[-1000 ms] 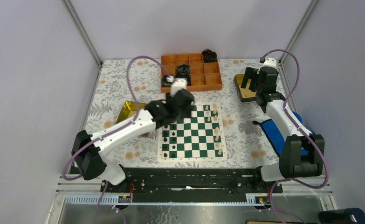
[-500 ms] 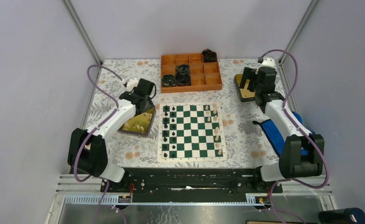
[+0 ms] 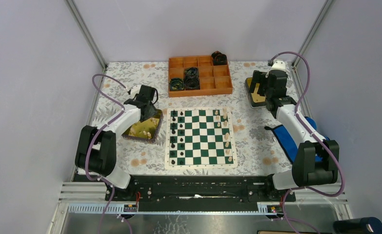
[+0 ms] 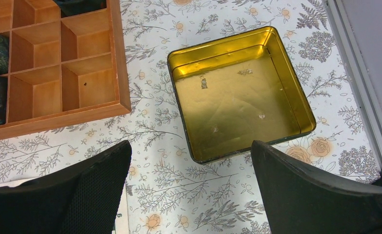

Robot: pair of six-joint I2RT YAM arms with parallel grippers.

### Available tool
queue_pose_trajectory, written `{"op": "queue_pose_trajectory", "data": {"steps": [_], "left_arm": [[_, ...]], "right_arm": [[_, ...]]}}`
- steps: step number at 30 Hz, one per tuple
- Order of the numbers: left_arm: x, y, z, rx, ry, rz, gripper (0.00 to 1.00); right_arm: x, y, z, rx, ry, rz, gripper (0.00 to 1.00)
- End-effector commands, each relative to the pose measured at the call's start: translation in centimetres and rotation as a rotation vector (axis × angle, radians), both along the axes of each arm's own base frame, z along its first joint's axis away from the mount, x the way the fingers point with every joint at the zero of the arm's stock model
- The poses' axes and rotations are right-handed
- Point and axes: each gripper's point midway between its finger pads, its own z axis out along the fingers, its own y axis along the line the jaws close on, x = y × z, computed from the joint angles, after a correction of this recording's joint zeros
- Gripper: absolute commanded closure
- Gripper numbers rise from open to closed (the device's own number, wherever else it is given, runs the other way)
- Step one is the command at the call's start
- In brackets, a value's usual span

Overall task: Set up the chess pieces on the board
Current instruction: Pick up the chess piece from the storage box.

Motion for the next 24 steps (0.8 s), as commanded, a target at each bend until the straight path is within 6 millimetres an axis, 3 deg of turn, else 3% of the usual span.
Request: {"op": "queue_pose_trajectory", "data": {"steps": [1, 24], "left_arm": [[1.6, -0.3, -0.3, -0.01, -0.059, -0.03, 0.5], [4.1, 0.2, -2.5, 0.02, -0.034, -0.045, 0.59]], "right_arm": [[1.0, 0.9, 2.3, 0.017, -0.066, 0.023, 0.0], [1.5, 0.9, 1.5, 0.008, -0.044, 0.025, 0.0]]}}
